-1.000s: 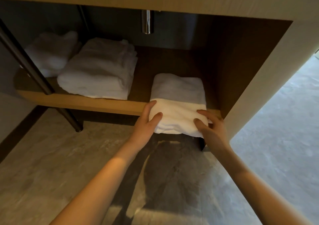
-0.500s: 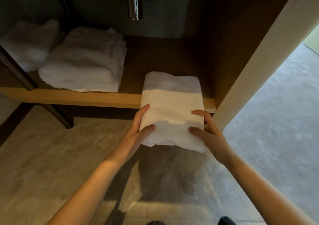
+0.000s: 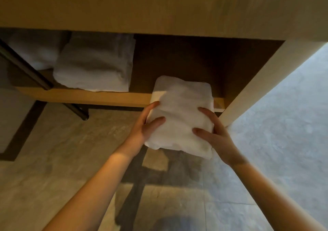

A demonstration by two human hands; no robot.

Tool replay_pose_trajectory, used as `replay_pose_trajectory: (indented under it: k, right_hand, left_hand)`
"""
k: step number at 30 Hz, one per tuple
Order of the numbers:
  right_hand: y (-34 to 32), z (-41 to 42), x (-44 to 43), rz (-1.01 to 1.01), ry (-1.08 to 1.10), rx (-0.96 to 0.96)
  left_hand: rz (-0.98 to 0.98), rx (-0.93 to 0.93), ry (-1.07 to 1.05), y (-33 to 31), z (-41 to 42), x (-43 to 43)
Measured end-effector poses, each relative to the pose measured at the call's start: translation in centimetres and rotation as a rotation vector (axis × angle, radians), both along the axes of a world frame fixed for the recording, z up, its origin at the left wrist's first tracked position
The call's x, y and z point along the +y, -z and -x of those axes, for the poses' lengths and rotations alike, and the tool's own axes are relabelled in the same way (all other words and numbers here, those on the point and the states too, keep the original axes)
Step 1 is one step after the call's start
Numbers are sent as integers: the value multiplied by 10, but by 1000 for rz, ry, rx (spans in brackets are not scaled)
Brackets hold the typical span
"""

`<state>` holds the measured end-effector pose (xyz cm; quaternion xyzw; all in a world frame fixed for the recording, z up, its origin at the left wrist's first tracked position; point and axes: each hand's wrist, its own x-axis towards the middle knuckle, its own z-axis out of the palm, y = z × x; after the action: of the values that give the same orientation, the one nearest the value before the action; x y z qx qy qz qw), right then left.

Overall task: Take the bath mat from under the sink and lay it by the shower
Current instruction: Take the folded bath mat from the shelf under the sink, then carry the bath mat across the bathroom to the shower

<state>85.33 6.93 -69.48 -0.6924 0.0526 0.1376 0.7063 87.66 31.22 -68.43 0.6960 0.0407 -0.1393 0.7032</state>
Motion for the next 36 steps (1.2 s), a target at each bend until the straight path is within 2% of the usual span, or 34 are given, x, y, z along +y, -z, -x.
replay_pose_trajectory:
  k: [2, 9, 13, 18, 22, 27, 36]
  right_hand:
    - [-20, 13, 5, 36, 31, 55]
    - [-126, 82, 25, 88, 19, 224]
    - [-214, 130, 28, 59, 11, 275]
    - [-363, 164, 33, 122, -11, 326]
    - [-478, 178, 38, 99, 4, 298]
    - [-591, 183, 53, 84, 52, 222]
    - [-717, 148, 75, 40, 141, -69]
  left_hand:
    - [39, 64, -26, -19, 18, 4]
    - [-44, 220, -128, -127, 87, 17]
    - [-144, 320, -118, -217, 131, 27]
    - [-112, 400, -117, -364, 177, 32]
    - [-87, 357, -121, -473, 195, 35]
    - [-18, 275, -127, -580, 193, 48]
    - [92, -35, 38, -708, 146, 72]
